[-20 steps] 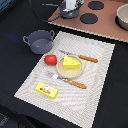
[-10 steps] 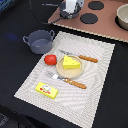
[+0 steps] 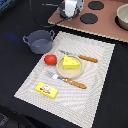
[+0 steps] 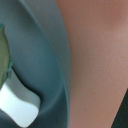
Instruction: Interact with the objects in diverse but meaningful ways.
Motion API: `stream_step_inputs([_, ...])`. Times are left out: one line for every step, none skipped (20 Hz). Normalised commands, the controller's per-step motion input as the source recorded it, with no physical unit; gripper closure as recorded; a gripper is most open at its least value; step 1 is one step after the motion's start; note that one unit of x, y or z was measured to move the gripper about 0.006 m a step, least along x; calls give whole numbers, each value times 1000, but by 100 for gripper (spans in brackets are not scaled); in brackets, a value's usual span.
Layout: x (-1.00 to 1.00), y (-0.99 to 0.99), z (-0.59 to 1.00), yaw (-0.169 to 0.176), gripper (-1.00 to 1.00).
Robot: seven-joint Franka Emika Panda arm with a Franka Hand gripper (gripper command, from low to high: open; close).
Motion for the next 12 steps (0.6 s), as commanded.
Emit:
stream_step_inputs([0, 134, -280, 0, 100])
stream_step_inputs([0, 129, -283, 0, 100])
stream_step_inputs([0, 129, -286, 0, 100])
stream_step_inputs([0, 126, -280, 0, 100])
stream_step_inputs([0, 114, -280, 0, 100])
stream_step_inputs([0, 109, -277, 0, 100])
stream_step_inputs([0, 111, -283, 0, 100])
stream_step_inputs([0, 97, -283, 0, 100])
stream_step_inputs([0, 103, -283, 0, 100])
stream_step_inputs([0, 97, -286, 0, 100])
stream_step_inputs([0, 94, -283, 0, 100])
stream_step_inputs([0, 103, -280, 0, 100])
